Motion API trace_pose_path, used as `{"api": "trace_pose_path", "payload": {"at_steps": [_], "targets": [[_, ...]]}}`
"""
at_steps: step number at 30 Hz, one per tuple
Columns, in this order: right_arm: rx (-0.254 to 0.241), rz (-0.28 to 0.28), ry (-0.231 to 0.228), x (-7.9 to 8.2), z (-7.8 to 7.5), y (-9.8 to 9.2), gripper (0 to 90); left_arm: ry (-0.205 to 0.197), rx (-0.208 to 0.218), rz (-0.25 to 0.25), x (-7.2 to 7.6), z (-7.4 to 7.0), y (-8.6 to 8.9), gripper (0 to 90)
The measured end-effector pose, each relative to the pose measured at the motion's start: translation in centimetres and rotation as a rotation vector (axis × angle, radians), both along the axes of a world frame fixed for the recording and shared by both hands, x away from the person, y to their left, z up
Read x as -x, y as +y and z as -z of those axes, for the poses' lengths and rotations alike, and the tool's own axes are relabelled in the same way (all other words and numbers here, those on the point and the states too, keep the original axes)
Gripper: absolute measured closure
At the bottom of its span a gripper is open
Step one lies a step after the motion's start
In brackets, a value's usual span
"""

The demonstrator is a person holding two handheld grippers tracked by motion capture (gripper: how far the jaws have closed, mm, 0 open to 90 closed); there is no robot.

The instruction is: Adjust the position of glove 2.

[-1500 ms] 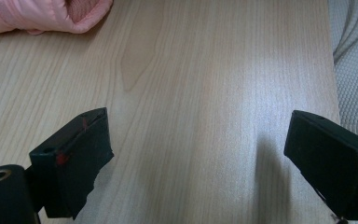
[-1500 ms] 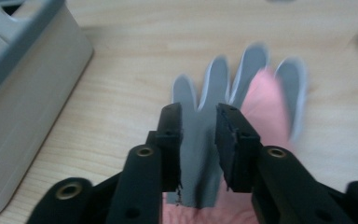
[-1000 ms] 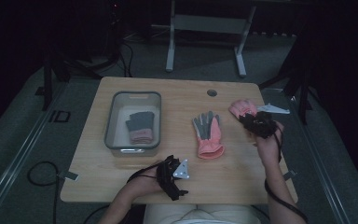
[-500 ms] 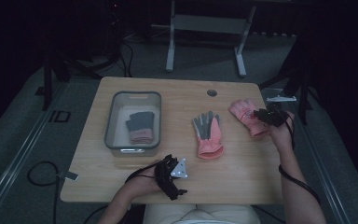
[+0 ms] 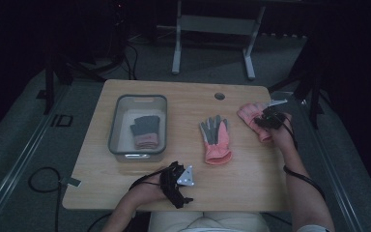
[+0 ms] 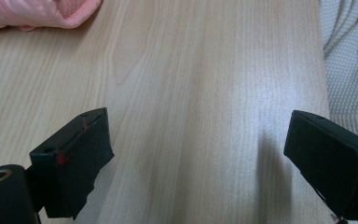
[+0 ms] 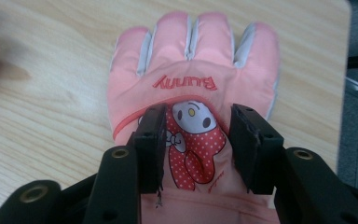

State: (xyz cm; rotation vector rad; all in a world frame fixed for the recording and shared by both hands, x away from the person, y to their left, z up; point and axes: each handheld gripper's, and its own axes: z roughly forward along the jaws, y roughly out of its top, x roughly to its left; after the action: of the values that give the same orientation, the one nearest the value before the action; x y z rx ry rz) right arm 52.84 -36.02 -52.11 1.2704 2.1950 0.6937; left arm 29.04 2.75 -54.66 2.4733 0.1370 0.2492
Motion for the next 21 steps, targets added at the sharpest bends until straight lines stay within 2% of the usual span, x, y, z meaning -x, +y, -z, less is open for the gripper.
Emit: {"api": "trace_pose_path", "payload": {"at_steps": [3, 6, 9, 12, 16, 21], "targets": [[-0.010, 0.013, 0.008, 0.0, 0.3, 0.0, 62.7, 0.000, 0.002, -0.004, -0.1, 0.0, 0.0, 6.8], [0.012, 0.037, 0.016, 0.0, 0.4, 0.3, 77.0, 0.003, 0.007, -0.015, 0.0, 0.0, 0.1, 6.8], [0.030, 0.056, 0.019, 0.0, 0.4, 0.7, 82.0, 0.002, 0.006, -0.011, 0.0, 0.1, 0.1, 6.8], [0.011, 0.094, 0.028, 0.0, 0.0, 0.7, 84.6, 0.004, -0.001, -0.007, 0.1, 0.2, -0.1, 6.8], [0.012, 0.157, 0.019, 0.5, -1.3, 0.9, 85.6, 0.007, 0.002, -0.003, 0.1, 0.3, -0.2, 6.8], [-0.075, 0.217, -0.040, 3.0, -4.1, 0.8, 85.7, 0.010, 0.002, -0.005, 0.1, 0.3, -0.1, 6.8]]}}
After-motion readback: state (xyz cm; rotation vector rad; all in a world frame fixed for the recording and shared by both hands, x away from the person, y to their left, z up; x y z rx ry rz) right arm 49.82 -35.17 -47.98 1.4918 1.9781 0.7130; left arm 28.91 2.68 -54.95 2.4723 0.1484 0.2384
